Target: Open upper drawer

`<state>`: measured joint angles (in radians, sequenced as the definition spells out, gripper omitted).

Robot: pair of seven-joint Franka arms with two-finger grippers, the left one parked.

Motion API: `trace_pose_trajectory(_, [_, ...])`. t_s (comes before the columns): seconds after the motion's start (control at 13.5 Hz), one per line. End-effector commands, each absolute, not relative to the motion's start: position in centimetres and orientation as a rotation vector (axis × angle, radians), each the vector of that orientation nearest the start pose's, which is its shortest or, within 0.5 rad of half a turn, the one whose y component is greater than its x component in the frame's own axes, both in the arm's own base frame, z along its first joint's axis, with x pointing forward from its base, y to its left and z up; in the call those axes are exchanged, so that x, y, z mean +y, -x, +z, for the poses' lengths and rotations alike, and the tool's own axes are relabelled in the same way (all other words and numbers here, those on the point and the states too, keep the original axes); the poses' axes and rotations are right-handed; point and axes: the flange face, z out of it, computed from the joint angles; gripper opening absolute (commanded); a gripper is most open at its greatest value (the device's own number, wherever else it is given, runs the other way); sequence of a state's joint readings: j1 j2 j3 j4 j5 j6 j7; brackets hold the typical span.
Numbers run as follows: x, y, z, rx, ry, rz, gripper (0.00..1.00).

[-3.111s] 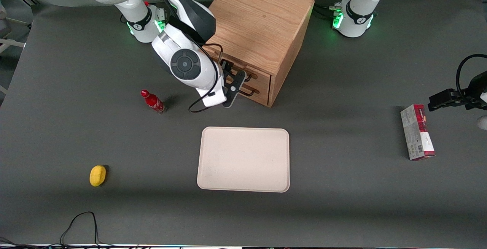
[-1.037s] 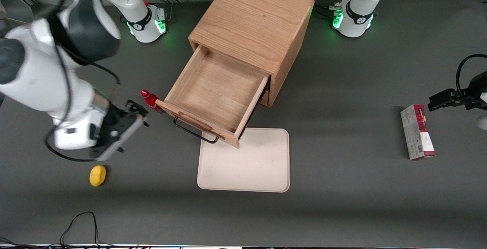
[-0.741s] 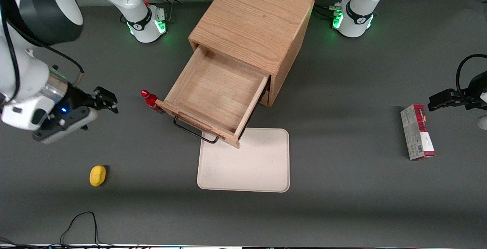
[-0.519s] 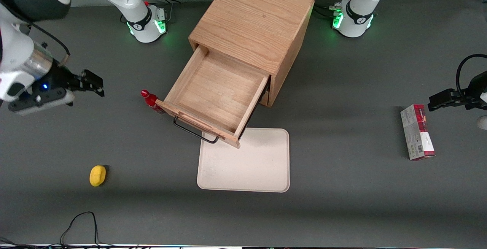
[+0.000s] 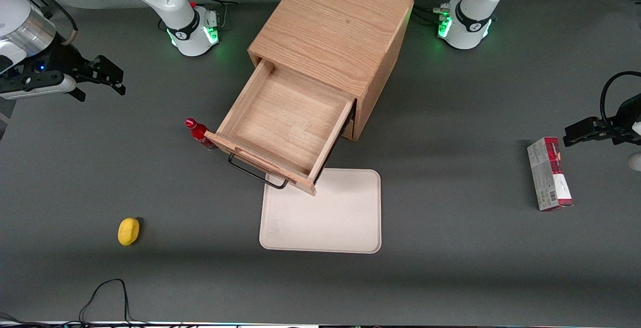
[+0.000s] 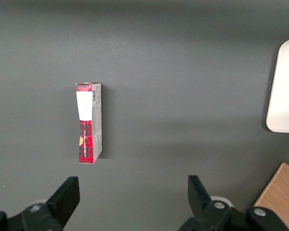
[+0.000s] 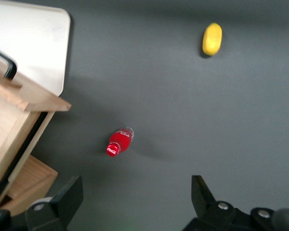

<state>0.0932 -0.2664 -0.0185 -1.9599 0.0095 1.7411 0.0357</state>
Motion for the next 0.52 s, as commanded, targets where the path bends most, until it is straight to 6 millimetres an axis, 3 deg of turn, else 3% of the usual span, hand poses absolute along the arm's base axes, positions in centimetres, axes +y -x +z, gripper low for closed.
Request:
trace_pose_trajectory(0.0, [4.1, -49.1, 59.2, 0.1, 3.113, 0.007, 1.0])
trace_pose_trajectory(0.44, [4.2, -50.0, 60.1, 0.076, 3.12, 0.068, 1.0])
